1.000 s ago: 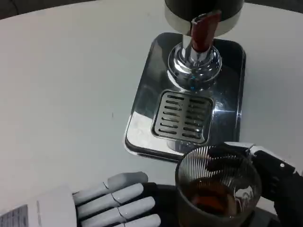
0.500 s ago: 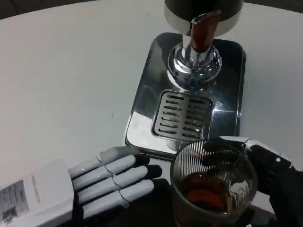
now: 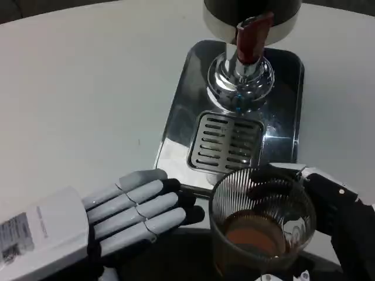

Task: Grasp the cup under the faucet to collect the drink, then remove the cup.

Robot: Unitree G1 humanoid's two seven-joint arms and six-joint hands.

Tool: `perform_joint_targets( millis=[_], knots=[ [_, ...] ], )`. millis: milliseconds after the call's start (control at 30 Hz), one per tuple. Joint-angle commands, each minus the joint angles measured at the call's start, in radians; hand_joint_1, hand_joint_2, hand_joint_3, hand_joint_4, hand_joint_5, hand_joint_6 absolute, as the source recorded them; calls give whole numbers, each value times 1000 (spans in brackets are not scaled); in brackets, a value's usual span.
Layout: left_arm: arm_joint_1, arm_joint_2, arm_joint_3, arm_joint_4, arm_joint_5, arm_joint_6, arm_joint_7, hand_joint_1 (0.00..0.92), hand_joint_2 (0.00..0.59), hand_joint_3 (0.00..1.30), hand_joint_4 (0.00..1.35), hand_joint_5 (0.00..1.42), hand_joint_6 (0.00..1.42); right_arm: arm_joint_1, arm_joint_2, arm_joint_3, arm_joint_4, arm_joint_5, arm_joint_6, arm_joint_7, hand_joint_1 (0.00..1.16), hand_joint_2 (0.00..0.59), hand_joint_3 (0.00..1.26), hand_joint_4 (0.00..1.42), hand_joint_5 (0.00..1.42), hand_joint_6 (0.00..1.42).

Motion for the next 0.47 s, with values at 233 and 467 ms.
perform_joint_targets(
  millis=[233,467],
  knots=[
    [13,21,-3,5,27,-1,25,0,65,24,0,0,0,-4,7,13,-5,-3,0,0,988,142,807,824,939,803],
    [28,25,5,-2,27,-5,30,0,61,23,0,0,0,-8,5,13,-9,-2,2,2,988,142,807,824,939,803]
  ],
)
